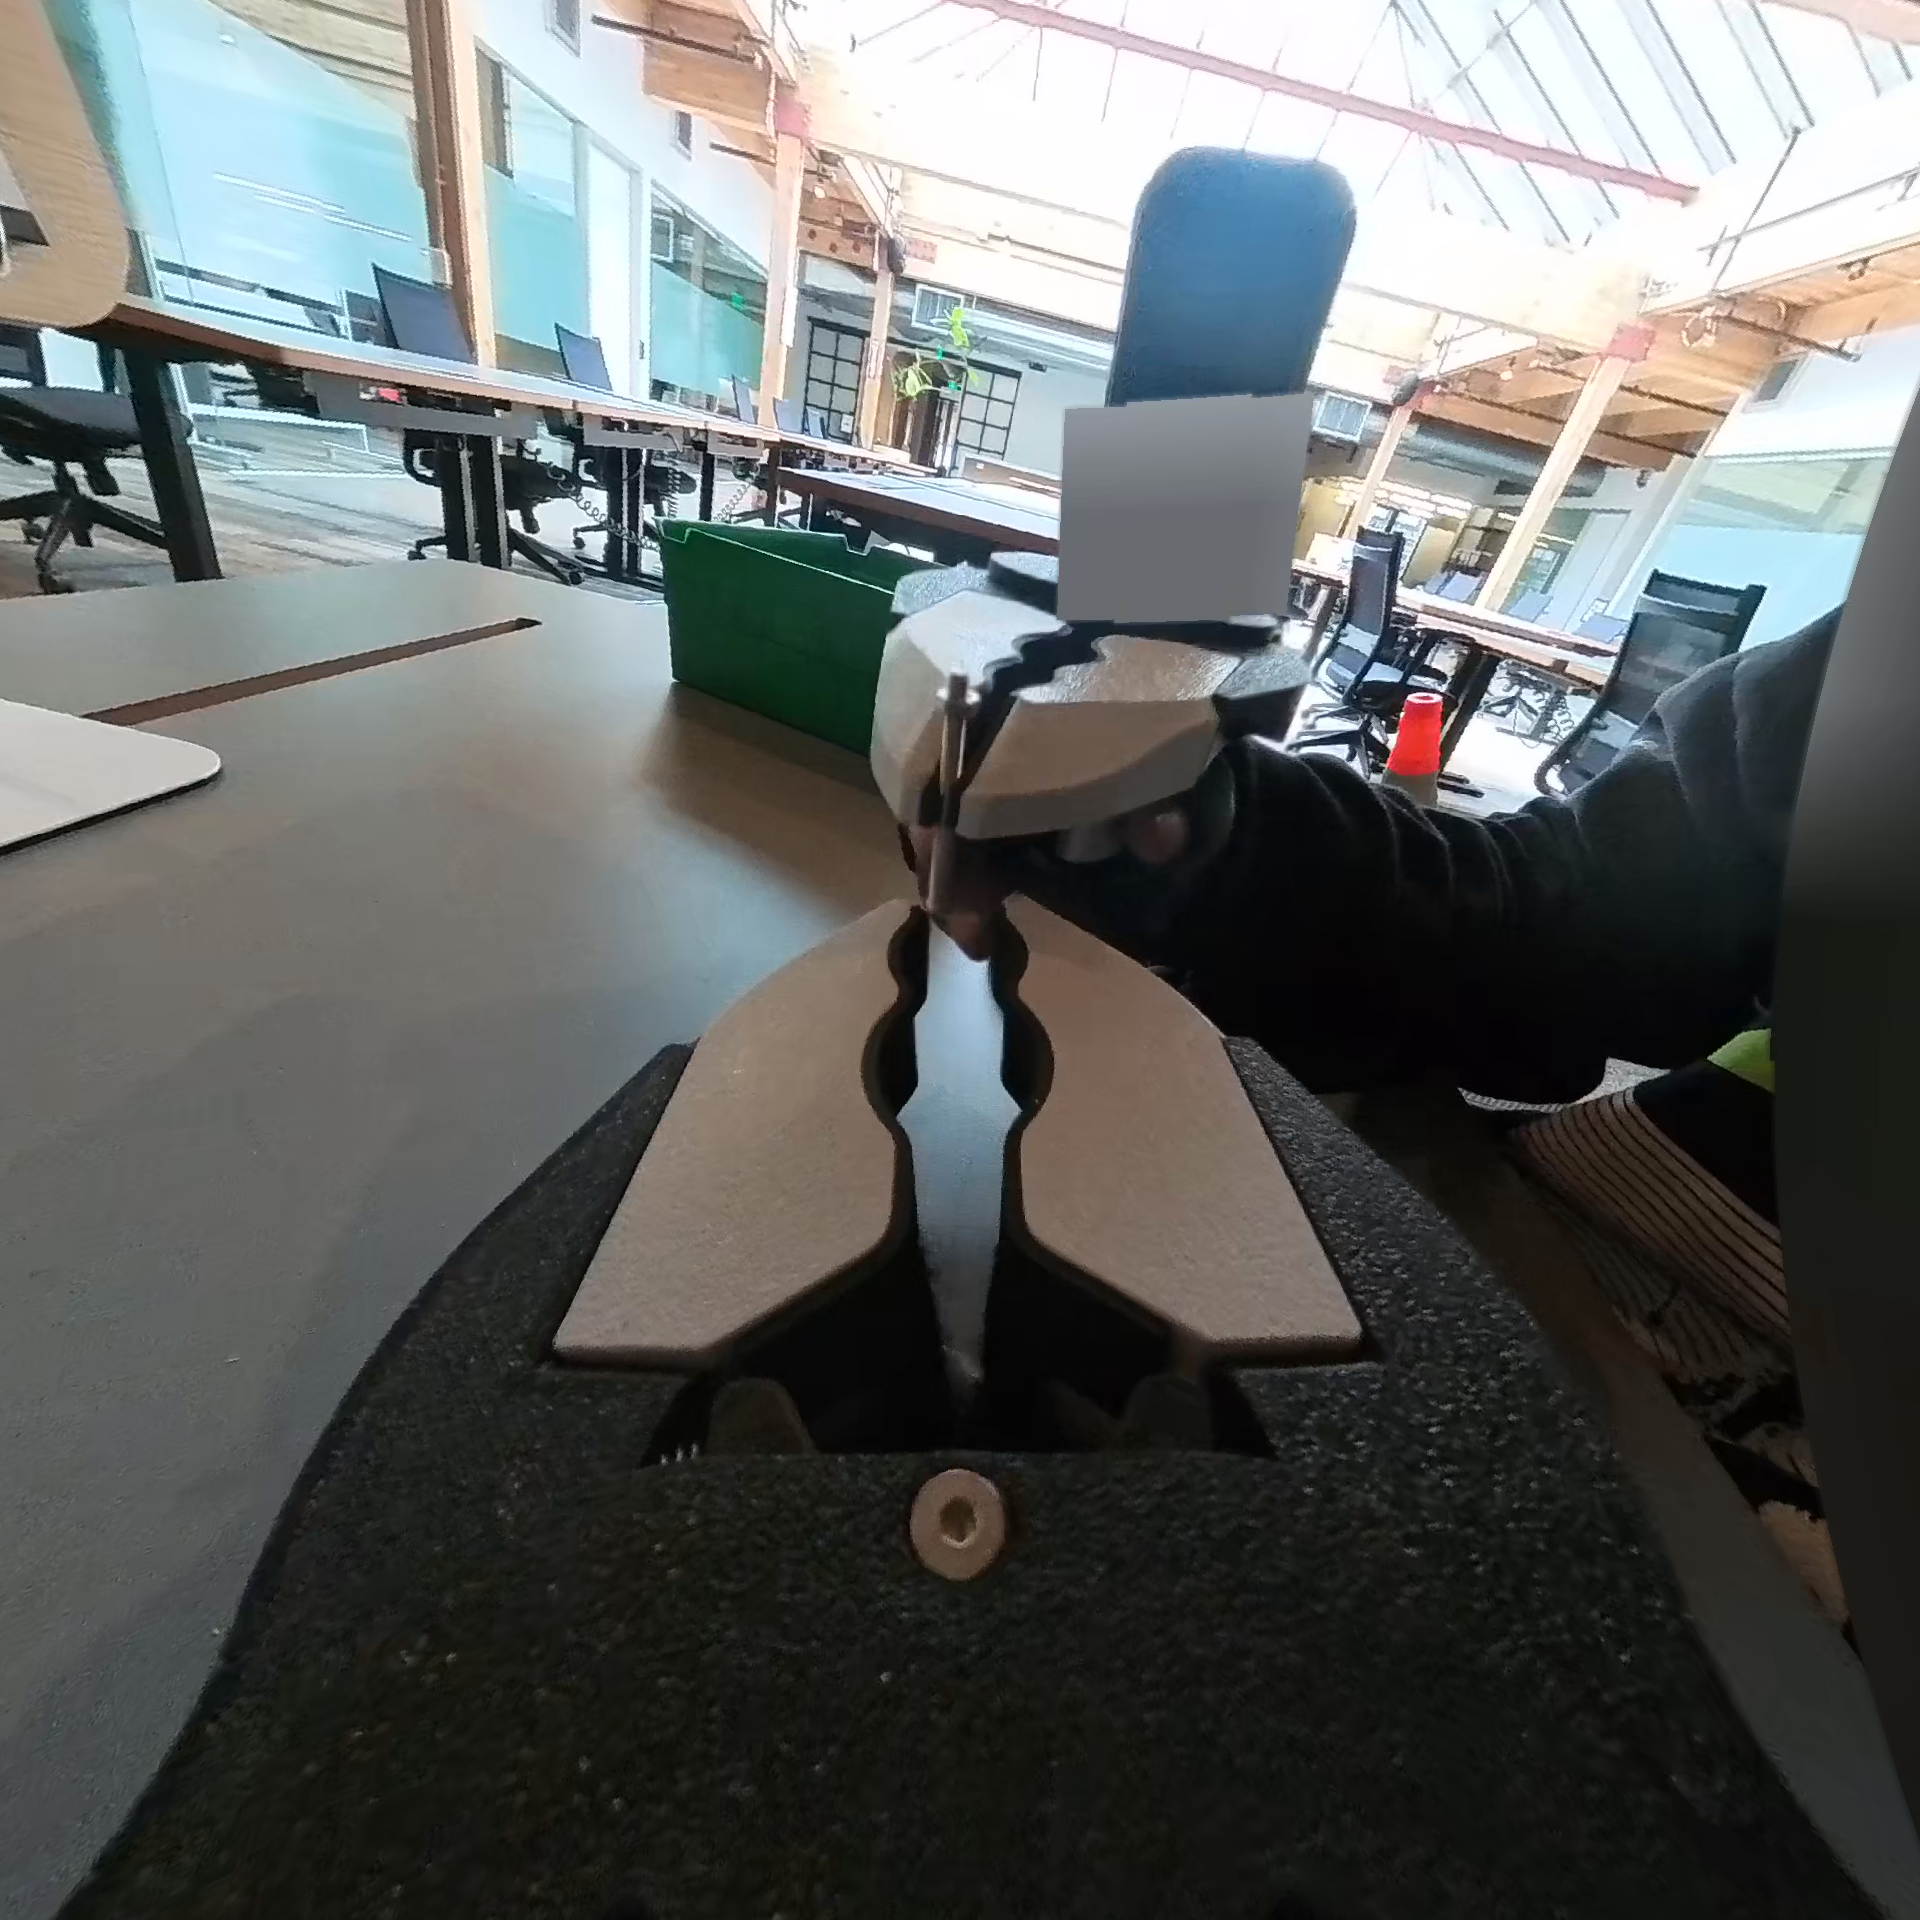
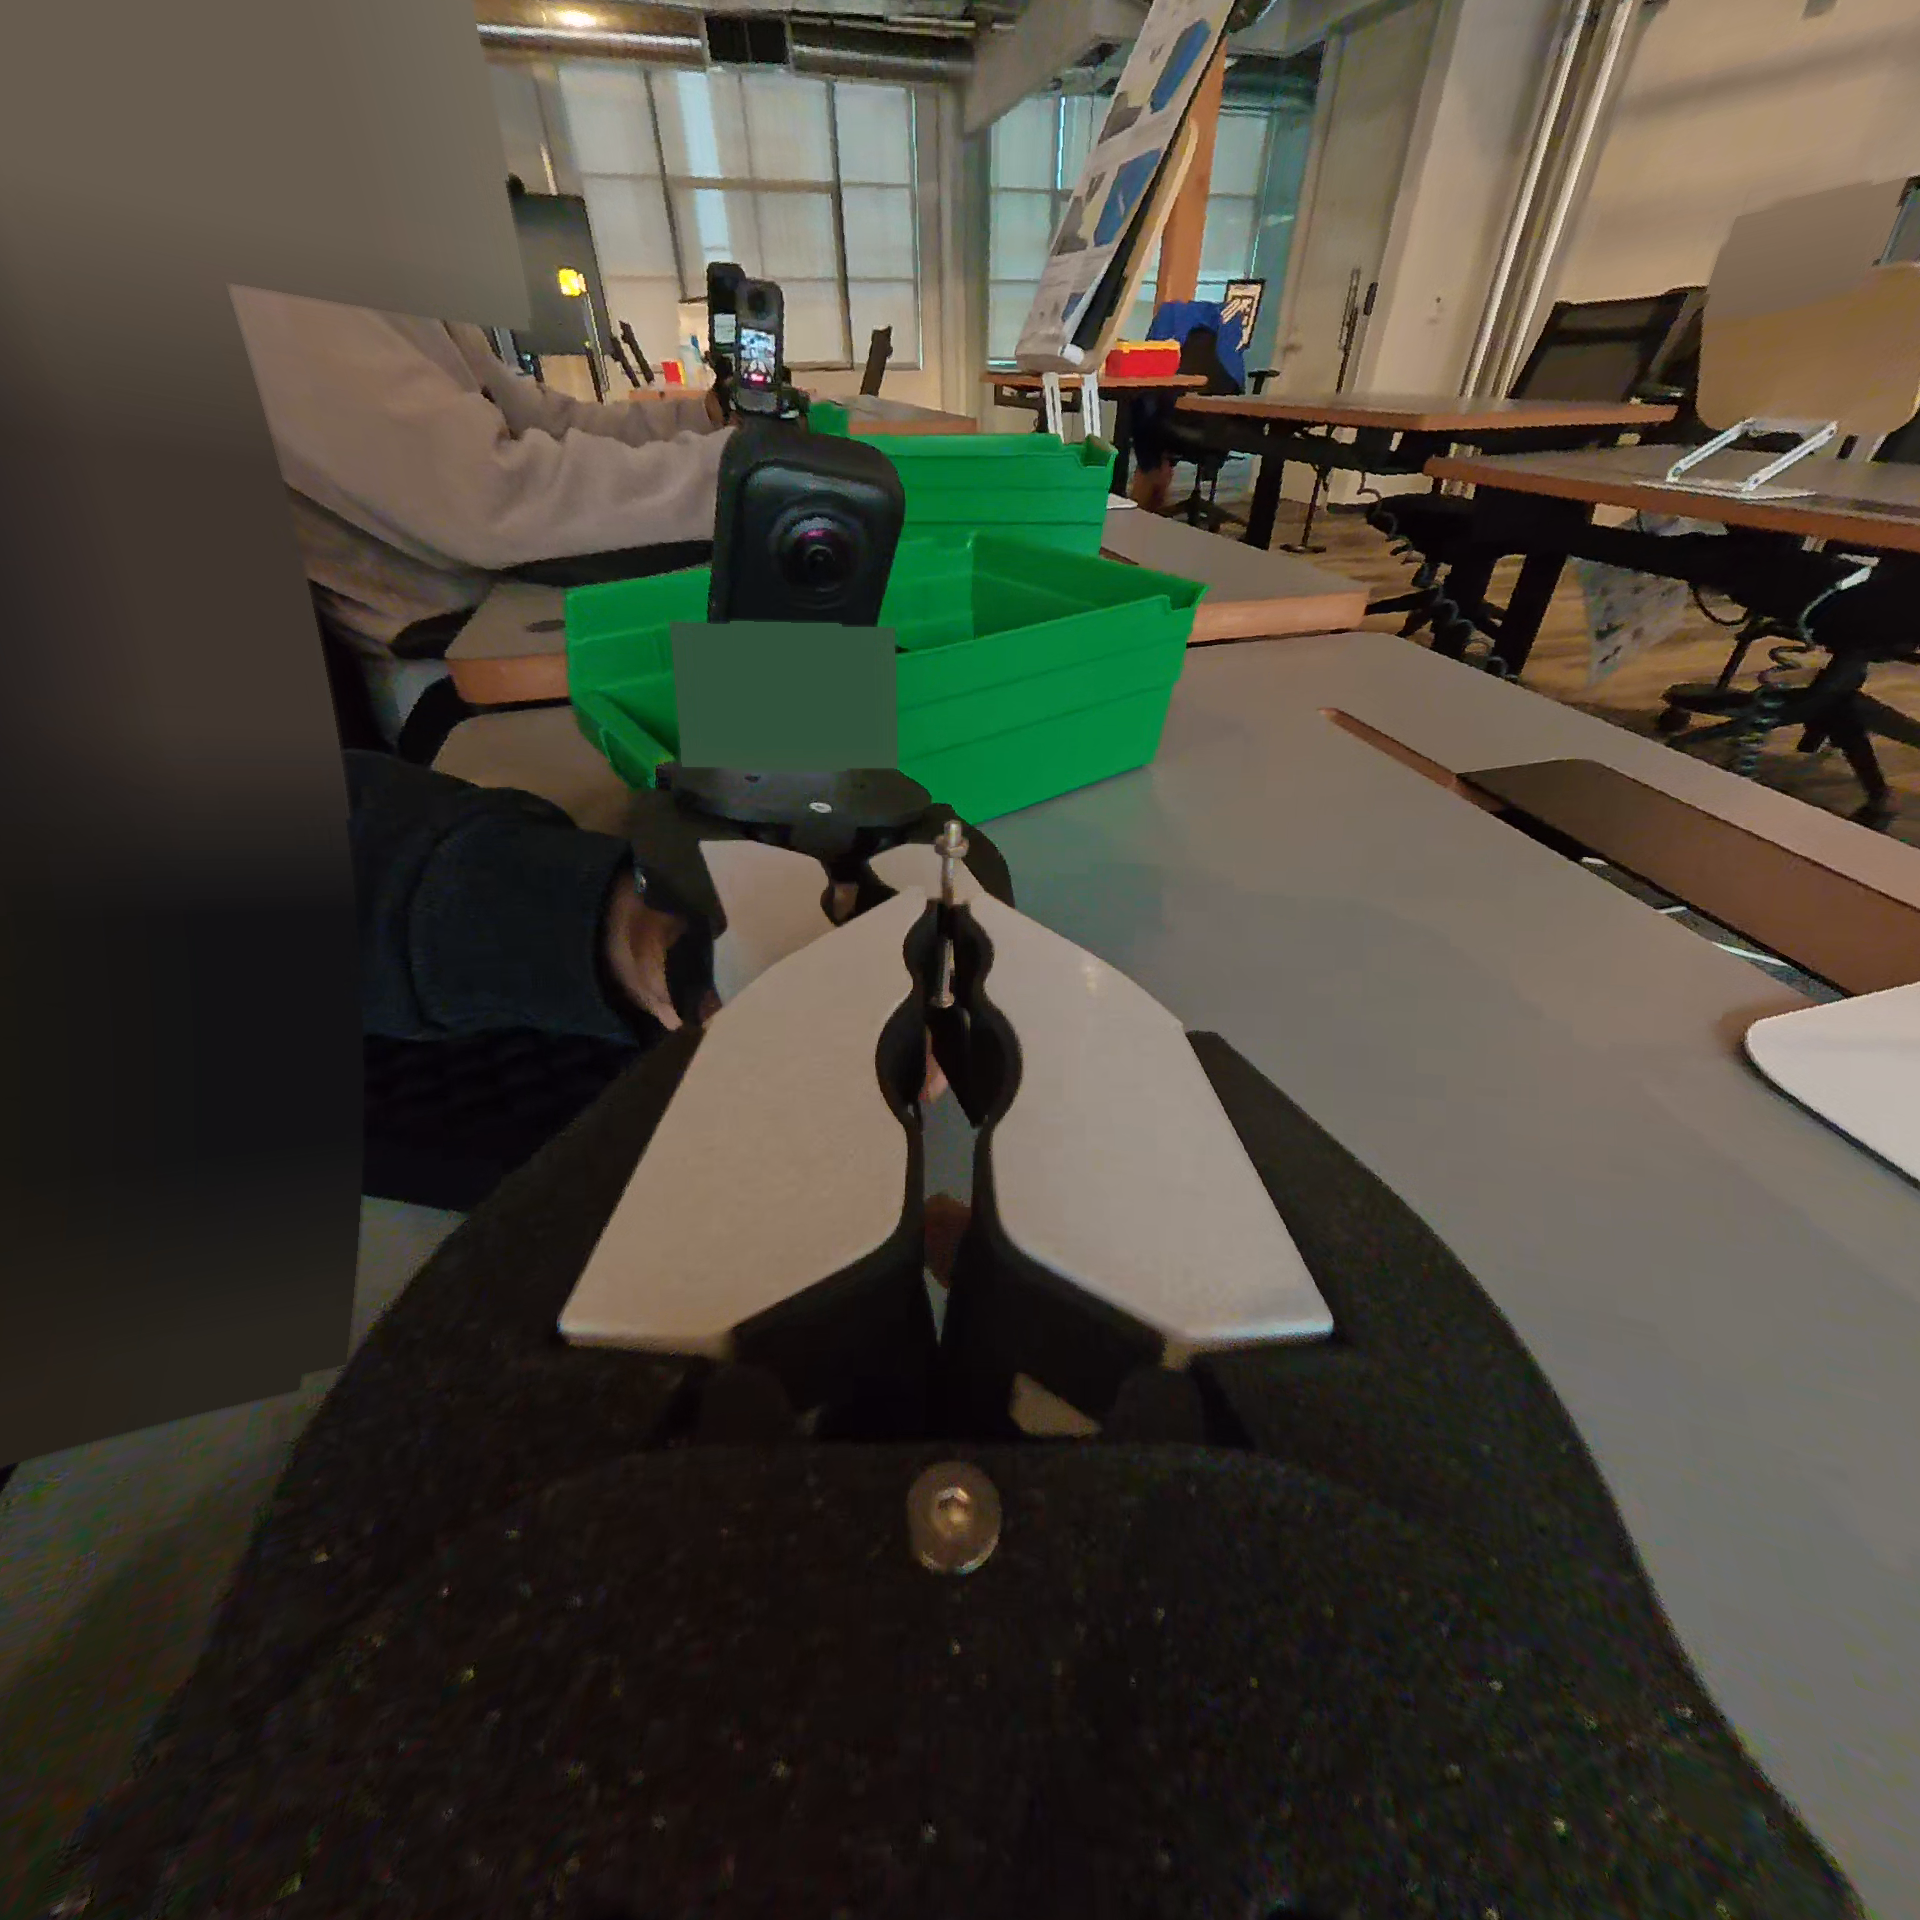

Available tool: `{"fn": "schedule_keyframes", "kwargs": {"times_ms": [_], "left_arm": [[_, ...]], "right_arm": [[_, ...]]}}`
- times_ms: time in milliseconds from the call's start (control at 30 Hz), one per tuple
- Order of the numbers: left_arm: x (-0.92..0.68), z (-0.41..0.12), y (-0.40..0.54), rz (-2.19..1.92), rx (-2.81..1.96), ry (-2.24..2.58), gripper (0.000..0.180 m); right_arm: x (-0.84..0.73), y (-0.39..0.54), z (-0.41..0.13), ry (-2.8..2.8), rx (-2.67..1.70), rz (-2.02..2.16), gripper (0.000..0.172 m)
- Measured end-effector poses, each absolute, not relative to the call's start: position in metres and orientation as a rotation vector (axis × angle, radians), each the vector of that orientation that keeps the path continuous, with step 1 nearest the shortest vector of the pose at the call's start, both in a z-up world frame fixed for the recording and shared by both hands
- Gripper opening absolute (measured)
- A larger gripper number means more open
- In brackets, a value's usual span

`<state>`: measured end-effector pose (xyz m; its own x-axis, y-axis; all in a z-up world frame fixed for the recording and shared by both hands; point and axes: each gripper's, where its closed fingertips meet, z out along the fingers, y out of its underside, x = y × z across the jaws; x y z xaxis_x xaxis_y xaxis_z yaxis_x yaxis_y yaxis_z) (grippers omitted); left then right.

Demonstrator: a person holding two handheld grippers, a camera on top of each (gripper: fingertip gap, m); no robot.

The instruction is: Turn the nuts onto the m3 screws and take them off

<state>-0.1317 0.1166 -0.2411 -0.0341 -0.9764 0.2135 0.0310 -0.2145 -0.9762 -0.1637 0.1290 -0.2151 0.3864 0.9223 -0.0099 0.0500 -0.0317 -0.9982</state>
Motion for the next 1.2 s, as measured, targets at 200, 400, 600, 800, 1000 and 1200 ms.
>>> {"fn": "schedule_keyframes", "kwargs": {"times_ms": [200, 400, 600, 800, 1000, 1200], "left_arm": [[-0.133, -0.241, 0.118, -1.396, -1.323, 1.093, 0.010], [-0.133, -0.240, 0.118, -1.394, -1.316, 1.091, 0.003], [-0.133, -0.240, 0.116, -1.404, -1.313, 1.103, 0.002], [-0.133, -0.241, 0.116, -1.403, -1.318, 1.103, 0.002], [-0.133, -0.242, 0.117, -1.402, -1.329, 1.105, 0.002], [-0.133, -0.243, 0.118, -1.399, -1.335, 1.102, 0.002]], "right_arm": [[-0.166, 0.126, -0.218, -0.953, -1.434, 0.929, 0.001], [-0.166, 0.127, -0.217, -0.938, -1.433, 0.949, 0.001], [-0.166, 0.128, -0.218, -0.939, -1.432, 0.940, 0.001], [-0.164, 0.127, -0.218, -0.953, -1.419, 0.909, 0.006], [-0.162, 0.124, -0.208, -0.942, -1.359, 0.899, 0.020], [-0.167, 0.122, -0.208, -0.969, -1.350, 0.880, 0.023]]}}
